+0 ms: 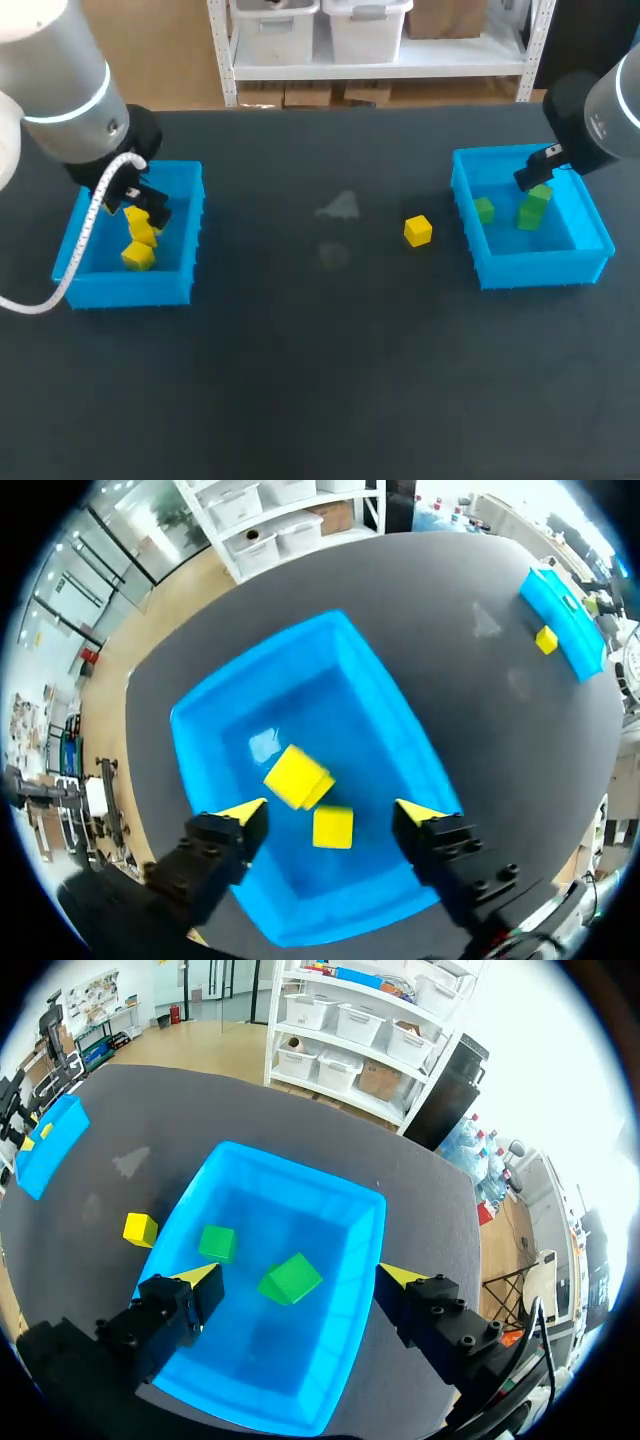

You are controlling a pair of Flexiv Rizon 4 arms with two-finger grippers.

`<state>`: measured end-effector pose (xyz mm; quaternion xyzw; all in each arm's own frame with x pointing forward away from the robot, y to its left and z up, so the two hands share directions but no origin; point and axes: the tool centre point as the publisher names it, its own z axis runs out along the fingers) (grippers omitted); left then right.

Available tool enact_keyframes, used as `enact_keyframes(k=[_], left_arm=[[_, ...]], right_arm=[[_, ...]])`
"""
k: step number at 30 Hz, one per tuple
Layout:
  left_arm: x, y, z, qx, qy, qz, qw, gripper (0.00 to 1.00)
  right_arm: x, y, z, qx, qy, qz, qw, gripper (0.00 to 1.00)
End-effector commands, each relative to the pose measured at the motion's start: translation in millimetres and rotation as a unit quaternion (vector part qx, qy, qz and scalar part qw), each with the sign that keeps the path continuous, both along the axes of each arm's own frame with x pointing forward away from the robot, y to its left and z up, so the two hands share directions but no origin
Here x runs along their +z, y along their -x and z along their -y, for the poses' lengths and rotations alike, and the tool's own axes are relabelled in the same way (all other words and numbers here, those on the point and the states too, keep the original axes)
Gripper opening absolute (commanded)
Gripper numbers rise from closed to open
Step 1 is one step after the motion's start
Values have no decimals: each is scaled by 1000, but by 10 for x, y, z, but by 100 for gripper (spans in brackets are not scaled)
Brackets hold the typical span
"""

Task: Put the green cubes in the right bin and the yellow cubes in the left bin.

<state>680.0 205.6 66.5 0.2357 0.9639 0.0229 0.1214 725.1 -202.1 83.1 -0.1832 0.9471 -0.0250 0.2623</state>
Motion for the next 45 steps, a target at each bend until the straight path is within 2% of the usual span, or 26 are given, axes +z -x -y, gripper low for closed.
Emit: enact_keyframes(k=[1, 6, 10, 15, 19, 24, 31, 39, 45], left_arm=[[110, -117, 163, -39, 16, 2, 999, 100], [326, -277, 560, -110, 18, 18, 994, 100], [498, -335, 954, -174, 14, 34, 984, 100], [615, -325, 1435, -245, 14, 38, 969, 100], [637, -267, 1784, -282, 19, 37, 958, 100], [541, -180, 2164, -314, 18, 21, 949, 100], [359, -159, 2639, -326, 20, 4, 945, 100], [102, -247, 3028, -327, 9, -17, 945, 100], [-19, -334, 3280, -327, 11, -25, 945, 100]], right_arm=[[-6, 10, 2, -1, 0, 2, 1000, 100], [-6, 10, 2, -1, 0, 2, 1000, 100], [-6, 10, 2, -1, 0, 2, 1000, 100], [-6, 10, 2, -1, 0, 2, 1000, 100], [-6, 10, 2, -1, 0, 2, 1000, 100], [-6, 10, 2, -1, 0, 2, 1000, 100], [-6, 10, 2, -1, 0, 2, 1000, 100], [-6, 10, 2, -1, 0, 2, 1000, 100], [-6, 10, 2, -1, 0, 2, 1000, 100]])
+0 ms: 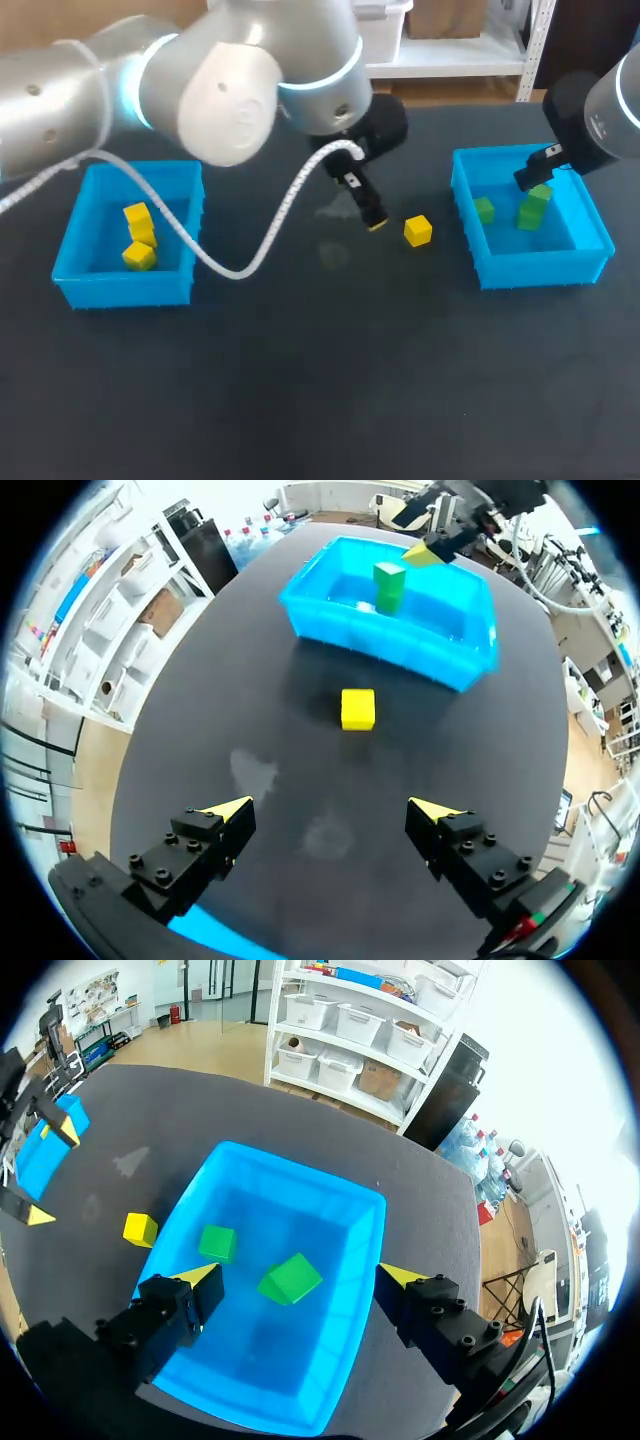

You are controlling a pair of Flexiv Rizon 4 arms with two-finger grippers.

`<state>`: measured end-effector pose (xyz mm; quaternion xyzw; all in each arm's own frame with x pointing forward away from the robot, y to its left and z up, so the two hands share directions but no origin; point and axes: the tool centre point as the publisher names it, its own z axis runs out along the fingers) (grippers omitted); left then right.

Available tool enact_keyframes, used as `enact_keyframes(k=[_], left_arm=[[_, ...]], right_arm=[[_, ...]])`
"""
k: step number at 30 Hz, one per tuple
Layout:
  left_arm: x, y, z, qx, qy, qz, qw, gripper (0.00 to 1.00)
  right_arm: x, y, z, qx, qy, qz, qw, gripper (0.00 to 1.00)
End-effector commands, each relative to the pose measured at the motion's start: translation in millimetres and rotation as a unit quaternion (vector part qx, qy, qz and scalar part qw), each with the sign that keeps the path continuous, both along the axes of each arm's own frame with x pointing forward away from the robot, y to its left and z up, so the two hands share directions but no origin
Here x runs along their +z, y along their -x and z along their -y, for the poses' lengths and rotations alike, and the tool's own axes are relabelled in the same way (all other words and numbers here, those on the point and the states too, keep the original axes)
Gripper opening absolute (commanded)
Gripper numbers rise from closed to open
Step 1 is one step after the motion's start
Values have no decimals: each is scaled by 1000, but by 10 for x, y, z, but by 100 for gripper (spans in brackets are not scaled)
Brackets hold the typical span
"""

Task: Put the green cubes in the right bin and the yellow cubes in the left bin.

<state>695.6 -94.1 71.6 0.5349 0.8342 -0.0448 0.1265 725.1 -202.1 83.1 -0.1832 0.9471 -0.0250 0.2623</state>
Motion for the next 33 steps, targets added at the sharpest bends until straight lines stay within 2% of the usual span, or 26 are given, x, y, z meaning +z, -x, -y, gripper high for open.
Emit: enact_keyframes(k=[1, 14, 25, 33], left_arm=[[-91, -186, 325, 0, -22, -18, 1000, 100], [-406, -157, 788, -22, -31, -43, 998, 100], [-595, -333, 847, -23, -46, -46, 998, 100], [-740, -311, 880, -26, -55, -55, 997, 100]], right_arm=[[-6, 10, 2, -1, 0, 2, 1000, 100], [-6, 10, 2, -1, 0, 2, 1000, 100], [-6, 10, 2, -1, 0, 2, 1000, 100], [-6, 10, 2, -1, 0, 2, 1000, 100]])
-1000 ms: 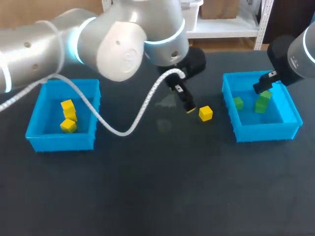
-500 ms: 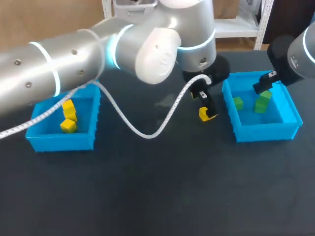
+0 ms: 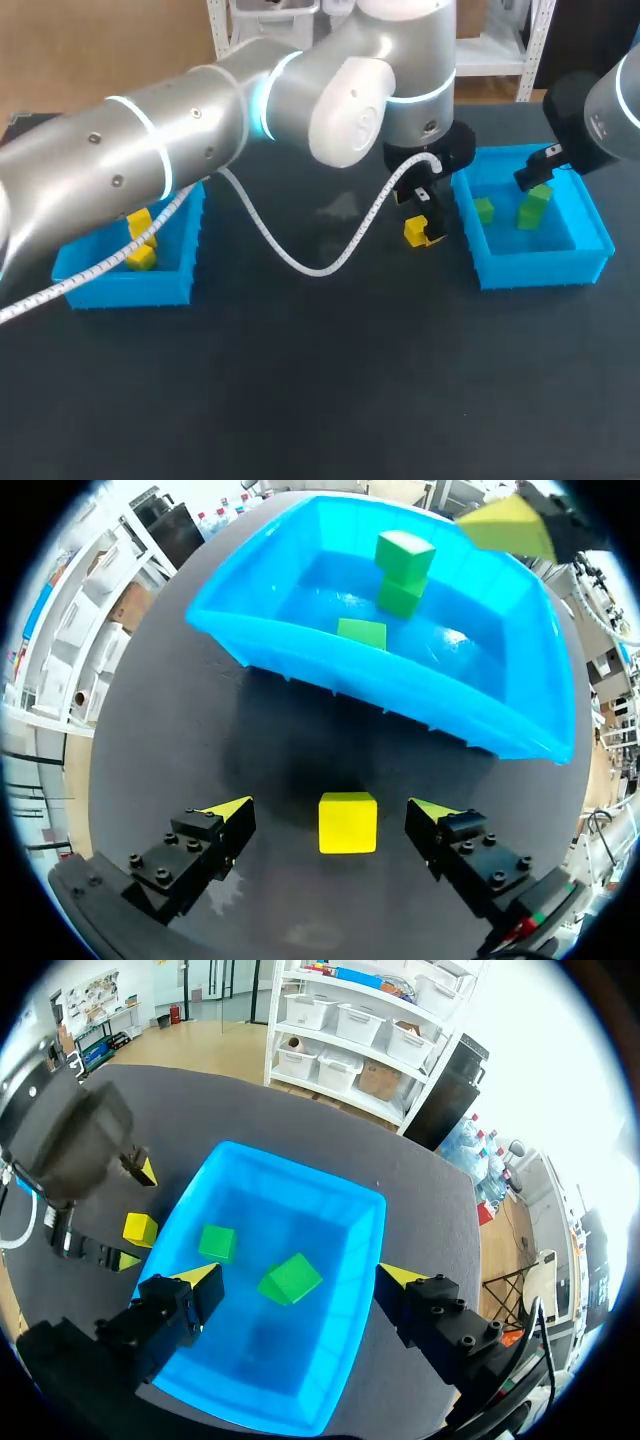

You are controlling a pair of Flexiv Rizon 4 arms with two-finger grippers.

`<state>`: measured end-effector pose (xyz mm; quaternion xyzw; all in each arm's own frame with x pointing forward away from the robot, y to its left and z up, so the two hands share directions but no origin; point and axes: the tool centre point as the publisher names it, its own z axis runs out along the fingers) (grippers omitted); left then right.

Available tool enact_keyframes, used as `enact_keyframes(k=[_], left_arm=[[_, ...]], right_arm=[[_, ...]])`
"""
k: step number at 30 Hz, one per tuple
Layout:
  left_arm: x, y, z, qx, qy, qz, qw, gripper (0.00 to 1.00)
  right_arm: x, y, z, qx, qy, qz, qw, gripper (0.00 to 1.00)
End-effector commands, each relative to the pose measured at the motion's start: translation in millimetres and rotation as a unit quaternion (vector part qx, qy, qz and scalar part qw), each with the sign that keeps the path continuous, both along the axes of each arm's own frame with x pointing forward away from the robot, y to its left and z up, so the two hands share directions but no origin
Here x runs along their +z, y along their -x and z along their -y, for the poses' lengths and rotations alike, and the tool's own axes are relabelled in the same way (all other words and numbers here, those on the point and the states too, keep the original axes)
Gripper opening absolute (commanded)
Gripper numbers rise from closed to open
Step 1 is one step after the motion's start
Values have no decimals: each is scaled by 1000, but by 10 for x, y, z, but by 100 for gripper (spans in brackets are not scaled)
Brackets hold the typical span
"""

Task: Put the green cubes in the right bin and the yellow cubes in the left bin.

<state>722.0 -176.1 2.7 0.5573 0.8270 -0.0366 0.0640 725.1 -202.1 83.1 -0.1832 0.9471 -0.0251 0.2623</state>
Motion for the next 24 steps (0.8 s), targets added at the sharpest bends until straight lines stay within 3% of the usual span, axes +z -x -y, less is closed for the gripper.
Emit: enact_keyframes(k=[1, 6, 7, 8, 17, 24], left_arm=[[-63, -40, 60, -2, -13, -10, 1000, 100], [-125, -7, 41, 0, -18, -13, 1000, 100], [-130, -7, 39, 1, -19, -13, 1000, 67], [-135, -1, 30, 5, -21, -10, 1000, 0], [-154, 44, -83, 15, -28, 2, 1000, 0], [32, 55, -261, 39, -13, 14, 999, 0]], right_arm=[[-6, 10, 2, -1, 0, 2, 1000, 100], [-6, 10, 2, -1, 0, 2, 1000, 100], [-6, 10, 2, -1, 0, 2, 1000, 100], [-6, 10, 2, -1, 0, 2, 1000, 100], [-6, 10, 2, -1, 0, 2, 1000, 100], [-6, 10, 2, -1, 0, 2, 1000, 100]])
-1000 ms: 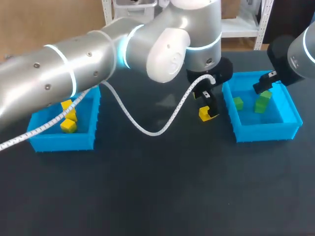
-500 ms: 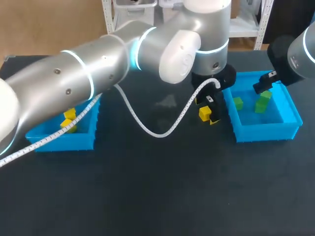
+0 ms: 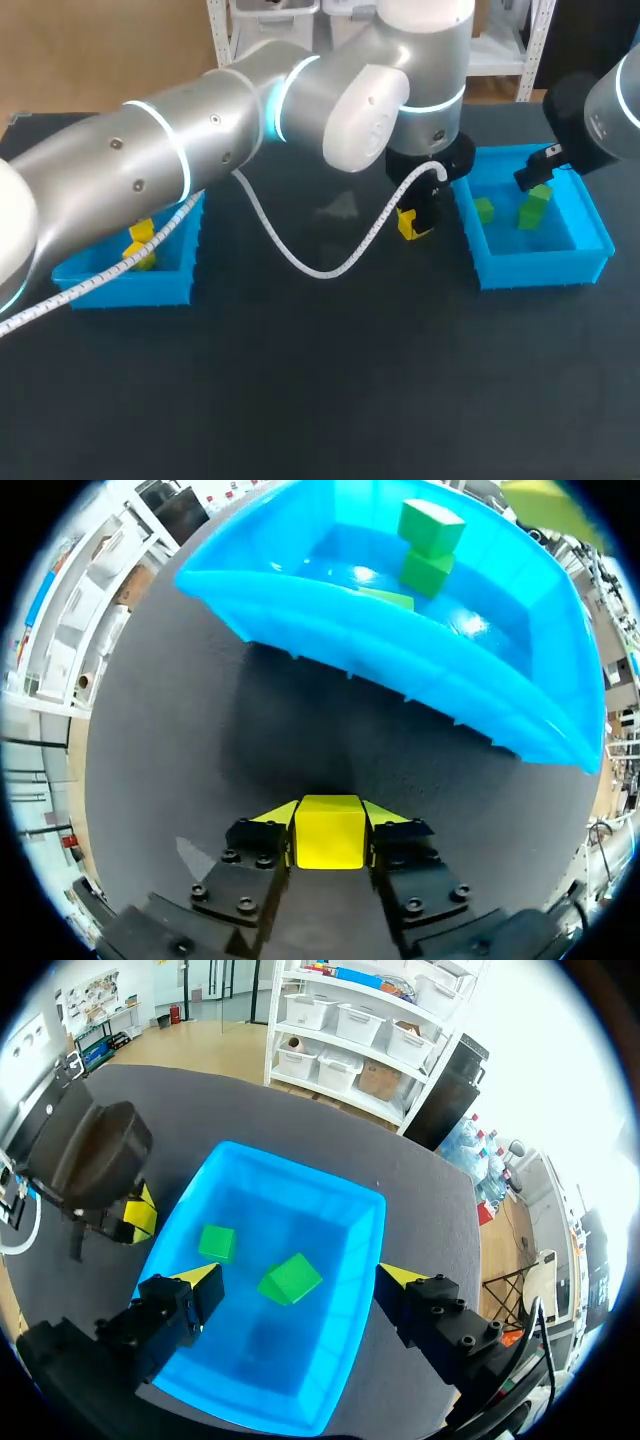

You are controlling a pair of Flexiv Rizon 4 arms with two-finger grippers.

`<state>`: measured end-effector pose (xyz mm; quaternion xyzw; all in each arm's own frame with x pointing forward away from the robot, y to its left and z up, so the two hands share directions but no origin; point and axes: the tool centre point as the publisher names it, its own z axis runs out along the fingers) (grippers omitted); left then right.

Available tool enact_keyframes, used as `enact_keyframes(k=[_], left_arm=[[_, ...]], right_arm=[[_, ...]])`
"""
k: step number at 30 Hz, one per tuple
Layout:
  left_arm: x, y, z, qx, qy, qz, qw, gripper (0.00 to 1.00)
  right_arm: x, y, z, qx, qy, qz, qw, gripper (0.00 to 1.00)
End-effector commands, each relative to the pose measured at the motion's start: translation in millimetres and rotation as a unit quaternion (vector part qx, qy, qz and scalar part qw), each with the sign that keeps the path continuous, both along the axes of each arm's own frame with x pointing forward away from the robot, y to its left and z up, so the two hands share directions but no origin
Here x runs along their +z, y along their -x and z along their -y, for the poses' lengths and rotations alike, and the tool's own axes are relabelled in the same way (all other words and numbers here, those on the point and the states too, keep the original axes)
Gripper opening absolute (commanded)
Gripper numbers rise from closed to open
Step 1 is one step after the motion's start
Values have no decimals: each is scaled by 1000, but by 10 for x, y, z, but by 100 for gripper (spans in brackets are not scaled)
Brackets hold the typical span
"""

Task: Put the green cubes in the right bin and the yellow cubes in the left bin.

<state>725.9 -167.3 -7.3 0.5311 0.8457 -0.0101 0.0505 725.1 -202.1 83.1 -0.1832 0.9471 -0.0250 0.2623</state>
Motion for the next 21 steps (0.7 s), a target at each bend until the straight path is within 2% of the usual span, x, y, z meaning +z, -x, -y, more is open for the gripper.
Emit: enact_keyframes(k=[1, 11, 21], left_arm=[[167, 88, -207, 8, 17, 16, 1000, 0], [625, -20, -697, 71, 48, 53, 995, 0], [890, -104, -1384, 158, 65, 79, 982, 0]], right_arm=[[-6, 10, 2, -1, 0, 2, 1000, 100], [-6, 10, 2, -1, 0, 2, 1000, 100], [-6, 10, 2, -1, 0, 2, 1000, 100]])
